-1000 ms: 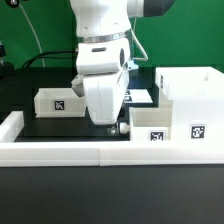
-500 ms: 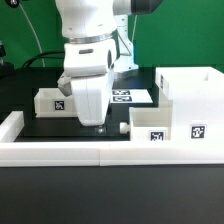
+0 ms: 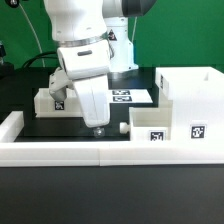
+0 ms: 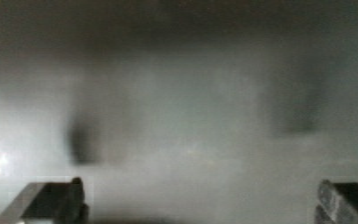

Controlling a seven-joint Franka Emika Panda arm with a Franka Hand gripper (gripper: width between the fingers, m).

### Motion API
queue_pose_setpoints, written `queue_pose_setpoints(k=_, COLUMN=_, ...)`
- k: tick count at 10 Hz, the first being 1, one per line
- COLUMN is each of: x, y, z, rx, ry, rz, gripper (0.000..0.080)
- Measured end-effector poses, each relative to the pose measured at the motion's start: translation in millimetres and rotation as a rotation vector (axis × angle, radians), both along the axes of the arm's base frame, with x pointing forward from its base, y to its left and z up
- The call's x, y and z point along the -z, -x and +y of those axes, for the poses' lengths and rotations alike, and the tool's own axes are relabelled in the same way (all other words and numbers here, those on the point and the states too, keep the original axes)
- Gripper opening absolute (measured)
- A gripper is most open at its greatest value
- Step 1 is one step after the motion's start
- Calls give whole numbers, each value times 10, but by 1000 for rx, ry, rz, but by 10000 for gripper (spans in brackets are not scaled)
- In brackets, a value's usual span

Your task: Assemble drawer

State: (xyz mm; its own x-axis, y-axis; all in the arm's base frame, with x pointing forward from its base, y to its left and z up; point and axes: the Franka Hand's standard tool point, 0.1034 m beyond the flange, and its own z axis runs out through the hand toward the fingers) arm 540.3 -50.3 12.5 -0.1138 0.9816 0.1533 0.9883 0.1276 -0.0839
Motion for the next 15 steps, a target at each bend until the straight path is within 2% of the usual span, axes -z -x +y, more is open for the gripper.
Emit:
queue_pose_setpoints(k=3, x=-5, y=-21, z=200, rx=53, ry=3, rz=9, gripper=649)
queue_pose_setpoints(k=6, x=4, y=-38, z=336, rx=165, ry=41, rz=27, gripper=649)
queue_pose_setpoints(k=8, x=7, y=-46, z=521, rx=171, ry=40, rz=32, gripper=649)
queue_pose_setpoints(k=13, x=25, y=-28, z=744, rx=180, ry=39, rz=48, gripper=649)
queue_pose_setpoints(k=15, x=-28, y=-74, z=740, rx=192, ry=43, rz=49, gripper=649)
